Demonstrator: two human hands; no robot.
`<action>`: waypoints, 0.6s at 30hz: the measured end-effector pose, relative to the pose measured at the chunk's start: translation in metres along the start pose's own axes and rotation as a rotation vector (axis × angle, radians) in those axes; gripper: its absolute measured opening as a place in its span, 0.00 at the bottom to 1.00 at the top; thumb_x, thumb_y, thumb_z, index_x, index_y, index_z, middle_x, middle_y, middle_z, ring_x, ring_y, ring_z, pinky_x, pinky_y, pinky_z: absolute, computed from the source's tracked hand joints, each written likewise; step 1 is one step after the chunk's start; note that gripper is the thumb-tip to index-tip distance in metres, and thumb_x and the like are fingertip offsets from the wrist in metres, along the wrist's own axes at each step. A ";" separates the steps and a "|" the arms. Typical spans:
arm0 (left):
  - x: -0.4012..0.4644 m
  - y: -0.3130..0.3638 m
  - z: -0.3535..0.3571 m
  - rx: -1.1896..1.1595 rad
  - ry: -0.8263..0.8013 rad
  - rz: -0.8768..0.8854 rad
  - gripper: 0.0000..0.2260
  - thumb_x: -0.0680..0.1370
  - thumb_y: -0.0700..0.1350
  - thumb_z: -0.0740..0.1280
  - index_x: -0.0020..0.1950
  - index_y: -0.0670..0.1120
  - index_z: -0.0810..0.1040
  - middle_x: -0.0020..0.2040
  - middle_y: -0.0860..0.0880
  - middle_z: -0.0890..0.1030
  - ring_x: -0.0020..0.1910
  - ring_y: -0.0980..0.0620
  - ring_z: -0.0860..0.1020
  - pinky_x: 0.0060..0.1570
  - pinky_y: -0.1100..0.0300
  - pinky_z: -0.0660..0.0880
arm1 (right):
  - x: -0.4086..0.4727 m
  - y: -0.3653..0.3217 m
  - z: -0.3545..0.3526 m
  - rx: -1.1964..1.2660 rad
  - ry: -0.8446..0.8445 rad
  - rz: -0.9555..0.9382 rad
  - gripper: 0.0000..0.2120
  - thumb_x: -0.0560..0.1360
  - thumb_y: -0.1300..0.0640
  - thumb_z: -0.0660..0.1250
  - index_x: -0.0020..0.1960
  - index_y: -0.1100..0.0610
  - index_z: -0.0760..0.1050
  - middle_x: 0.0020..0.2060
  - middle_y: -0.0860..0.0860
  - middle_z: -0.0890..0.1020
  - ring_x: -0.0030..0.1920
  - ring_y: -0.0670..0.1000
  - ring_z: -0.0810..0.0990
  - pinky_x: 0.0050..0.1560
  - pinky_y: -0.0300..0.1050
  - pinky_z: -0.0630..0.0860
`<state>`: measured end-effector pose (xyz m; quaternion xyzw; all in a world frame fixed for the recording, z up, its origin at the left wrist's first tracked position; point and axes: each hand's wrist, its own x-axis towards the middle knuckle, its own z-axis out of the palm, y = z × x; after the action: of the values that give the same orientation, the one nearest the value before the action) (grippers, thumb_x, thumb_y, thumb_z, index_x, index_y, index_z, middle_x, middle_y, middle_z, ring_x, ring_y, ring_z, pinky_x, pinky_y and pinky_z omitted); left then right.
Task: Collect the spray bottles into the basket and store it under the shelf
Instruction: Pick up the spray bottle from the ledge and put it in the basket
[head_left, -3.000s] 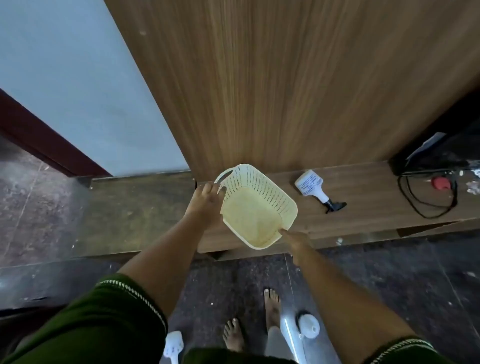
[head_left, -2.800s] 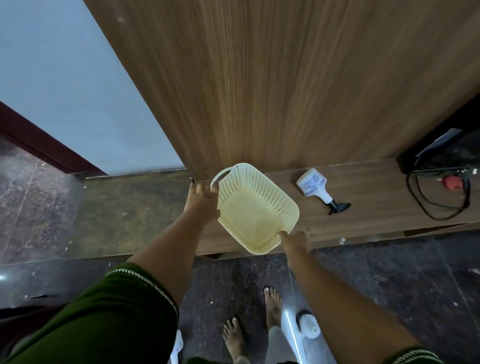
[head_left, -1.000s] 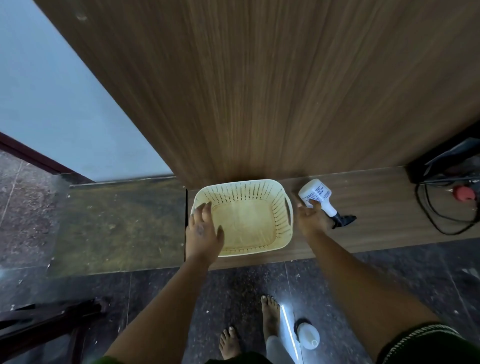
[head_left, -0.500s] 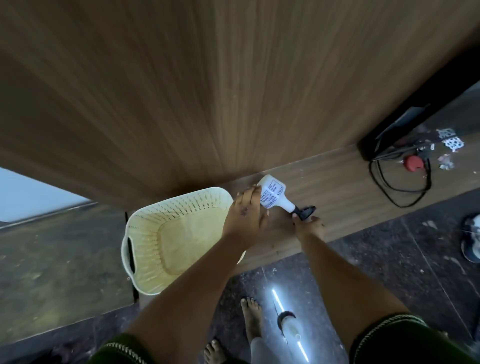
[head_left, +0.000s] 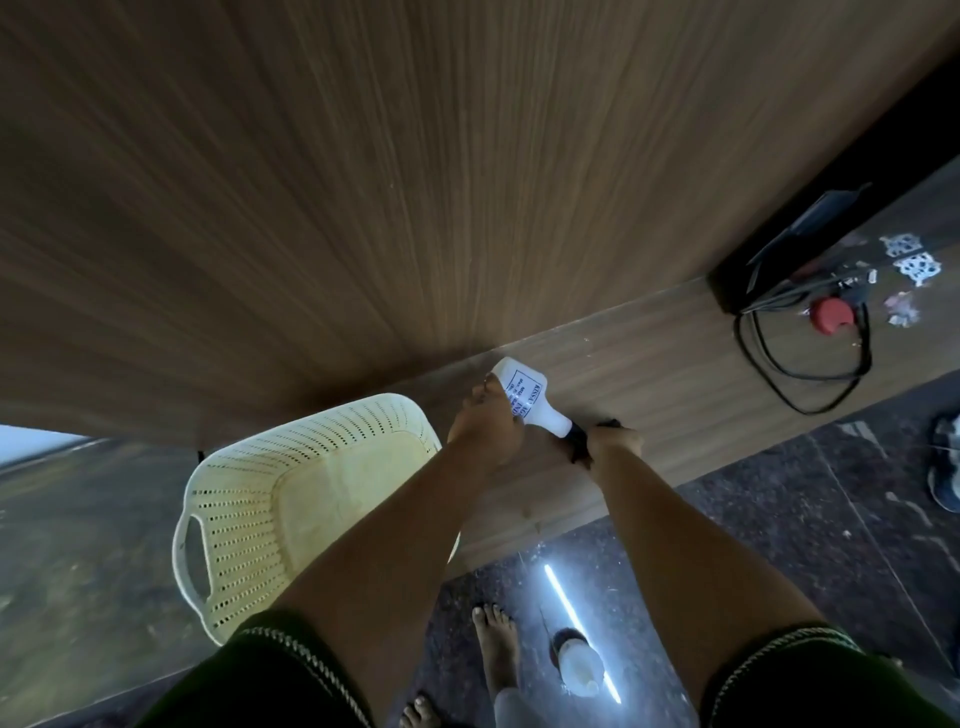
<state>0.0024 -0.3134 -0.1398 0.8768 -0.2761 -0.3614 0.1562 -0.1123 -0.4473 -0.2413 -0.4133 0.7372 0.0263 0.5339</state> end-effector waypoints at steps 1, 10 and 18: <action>0.001 0.000 -0.001 -0.016 0.006 -0.006 0.31 0.78 0.47 0.64 0.75 0.38 0.56 0.71 0.39 0.68 0.69 0.40 0.68 0.68 0.49 0.67 | 0.001 -0.001 -0.002 0.004 -0.012 0.026 0.17 0.74 0.59 0.62 0.61 0.65 0.70 0.49 0.61 0.81 0.50 0.60 0.82 0.52 0.55 0.81; -0.020 0.014 -0.044 -0.199 0.167 -0.041 0.25 0.76 0.51 0.67 0.67 0.39 0.66 0.65 0.40 0.73 0.65 0.41 0.73 0.63 0.49 0.72 | -0.079 -0.033 -0.031 0.185 0.059 -0.186 0.16 0.77 0.55 0.62 0.61 0.62 0.73 0.45 0.59 0.80 0.37 0.55 0.77 0.33 0.46 0.72; -0.088 -0.010 -0.099 -0.461 0.396 -0.073 0.25 0.75 0.58 0.65 0.67 0.47 0.67 0.61 0.47 0.77 0.61 0.45 0.76 0.58 0.52 0.75 | -0.219 -0.063 -0.033 0.232 0.074 -0.625 0.11 0.75 0.49 0.65 0.54 0.54 0.75 0.50 0.53 0.82 0.50 0.55 0.80 0.57 0.56 0.77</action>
<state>0.0254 -0.2453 -0.0279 0.8810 -0.1195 -0.2420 0.3886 -0.0782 -0.3771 -0.0252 -0.5566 0.5916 -0.2377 0.5326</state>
